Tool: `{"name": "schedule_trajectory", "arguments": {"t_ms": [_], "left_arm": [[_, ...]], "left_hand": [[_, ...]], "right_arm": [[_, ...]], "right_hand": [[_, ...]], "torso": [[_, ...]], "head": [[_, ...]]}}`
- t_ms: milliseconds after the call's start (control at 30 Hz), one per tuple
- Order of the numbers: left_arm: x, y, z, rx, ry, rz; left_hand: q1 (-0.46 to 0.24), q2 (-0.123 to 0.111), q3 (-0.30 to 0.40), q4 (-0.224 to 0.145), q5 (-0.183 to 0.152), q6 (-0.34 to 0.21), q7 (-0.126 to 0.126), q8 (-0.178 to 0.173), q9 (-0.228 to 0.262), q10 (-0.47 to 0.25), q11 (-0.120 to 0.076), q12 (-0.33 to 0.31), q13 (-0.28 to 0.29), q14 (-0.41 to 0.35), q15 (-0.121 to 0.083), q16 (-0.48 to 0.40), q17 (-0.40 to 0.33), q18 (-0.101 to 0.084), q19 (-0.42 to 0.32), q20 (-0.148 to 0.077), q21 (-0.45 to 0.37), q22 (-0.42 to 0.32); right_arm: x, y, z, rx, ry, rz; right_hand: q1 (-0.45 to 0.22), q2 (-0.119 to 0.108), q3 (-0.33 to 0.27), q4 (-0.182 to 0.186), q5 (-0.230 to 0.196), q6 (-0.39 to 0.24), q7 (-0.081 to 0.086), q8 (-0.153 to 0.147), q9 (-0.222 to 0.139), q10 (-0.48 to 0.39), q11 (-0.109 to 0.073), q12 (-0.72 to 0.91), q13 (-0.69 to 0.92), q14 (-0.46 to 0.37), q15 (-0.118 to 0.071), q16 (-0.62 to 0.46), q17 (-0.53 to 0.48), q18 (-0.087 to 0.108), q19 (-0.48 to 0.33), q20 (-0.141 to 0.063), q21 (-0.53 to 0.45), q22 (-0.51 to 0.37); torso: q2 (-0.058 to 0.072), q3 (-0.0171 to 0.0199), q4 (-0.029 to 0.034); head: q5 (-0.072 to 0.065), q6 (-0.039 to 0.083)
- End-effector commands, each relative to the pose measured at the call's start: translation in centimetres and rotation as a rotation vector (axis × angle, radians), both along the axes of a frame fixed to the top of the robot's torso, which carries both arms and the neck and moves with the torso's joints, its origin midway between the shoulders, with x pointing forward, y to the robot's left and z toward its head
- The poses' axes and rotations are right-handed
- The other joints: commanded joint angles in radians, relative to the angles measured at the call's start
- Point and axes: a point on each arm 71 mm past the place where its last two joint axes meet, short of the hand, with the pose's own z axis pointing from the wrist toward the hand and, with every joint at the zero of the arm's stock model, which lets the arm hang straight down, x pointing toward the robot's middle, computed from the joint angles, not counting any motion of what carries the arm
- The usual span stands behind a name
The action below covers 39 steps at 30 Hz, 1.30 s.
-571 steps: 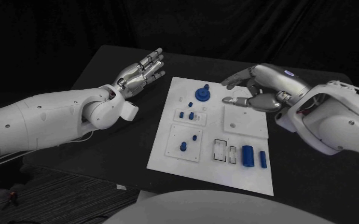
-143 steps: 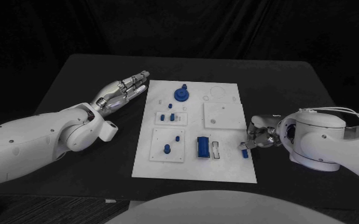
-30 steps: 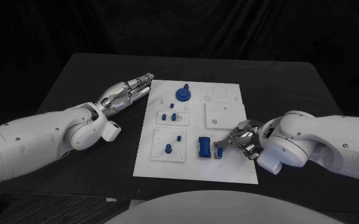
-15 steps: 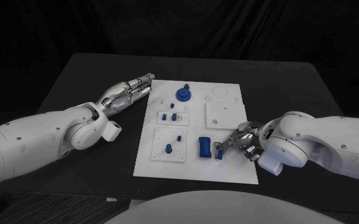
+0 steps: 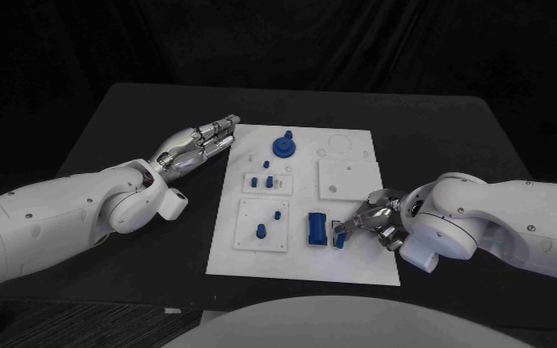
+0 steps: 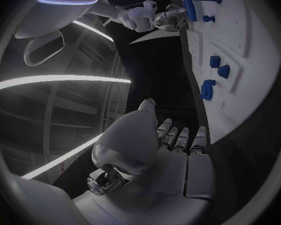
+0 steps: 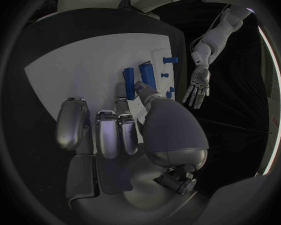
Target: Assemble the parts on the task board
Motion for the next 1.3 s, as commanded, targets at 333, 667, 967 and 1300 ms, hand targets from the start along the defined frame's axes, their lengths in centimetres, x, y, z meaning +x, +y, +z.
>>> {"name": "schedule_trajectory", "arguments": {"t_ms": [333,667,967,1300], "left_arm": [[-0.11,-0.21,-0.1,-0.011,0.009,-0.019],[-0.13,-0.27,-0.19,-0.009,0.017,-0.024],[-0.15,-0.32,-0.35,-0.005,0.03,-0.03],[-0.19,-0.31,-0.47,-0.001,0.039,-0.033]], "left_hand": [[0.01,0.007,0.003,-0.004,0.004,0.001,0.006,0.004,0.001,0.0,0.01,-0.003,-0.001,0.0,0.008,-0.004,-0.001,0.018,0.0,0.009,-0.002,0.002],[0.01,0.008,0.004,-0.004,0.004,0.001,0.007,0.004,0.001,0.0,0.01,-0.003,-0.001,0.0,0.011,-0.004,-0.001,0.018,0.0,0.01,-0.001,0.002],[0.01,0.01,0.006,-0.005,0.006,0.003,0.008,0.005,0.002,0.0,0.011,-0.003,-0.001,0.0,0.015,-0.004,-0.001,0.018,0.0,0.011,-0.001,0.002],[0.012,0.011,0.008,-0.006,0.008,0.005,0.009,0.005,0.002,0.0,0.011,-0.003,-0.001,0.0,0.017,-0.004,-0.001,0.018,0.0,0.013,-0.001,0.002]], "right_arm": [[0.08,0.3,0.07,-0.006,-0.049,0.034],[0.15,0.34,0.14,-0.014,-0.07,0.055],[0.18,0.43,0.2,-0.028,-0.086,0.087],[0.12,0.48,0.14,-0.031,-0.077,0.111]], "right_hand": [[0.003,-0.003,-0.023,0.008,-0.019,-0.004,-0.004,0.012,0.006,0.102,-0.003,-0.005,0.263,0.064,-0.005,-0.005,0.02,-0.008,-0.003,0.0,0.0,0.17],[-0.005,-0.005,-0.055,0.025,-0.053,-0.012,-0.004,0.026,0.013,0.102,-0.003,-0.005,0.263,0.064,-0.005,-0.004,0.019,-0.008,-0.004,0.0,-0.002,0.17],[-0.002,0.001,-0.138,0.061,-0.096,-0.077,-0.016,0.178,0.121,0.102,-0.014,-0.005,0.263,0.065,-0.013,0.0,0.027,-0.008,-0.002,-0.008,0.0,0.171],[-0.016,-0.007,-0.197,0.108,-0.156,-0.147,-0.014,0.276,0.19,0.102,-0.012,-0.005,0.263,0.066,-0.013,0.001,0.03,-0.008,-0.002,-0.008,-0.001,0.171]], "torso": [[0.001,-0.0005,0.0001],[0.001,-0.0002,0.0001],[0.001,-0.0002,-0.0004],[0.001,-0.0011,0.0]], "head": [[0.001,0.0],[0.002,0.0],[0.001,0.0],[0.002,0.0]]}}
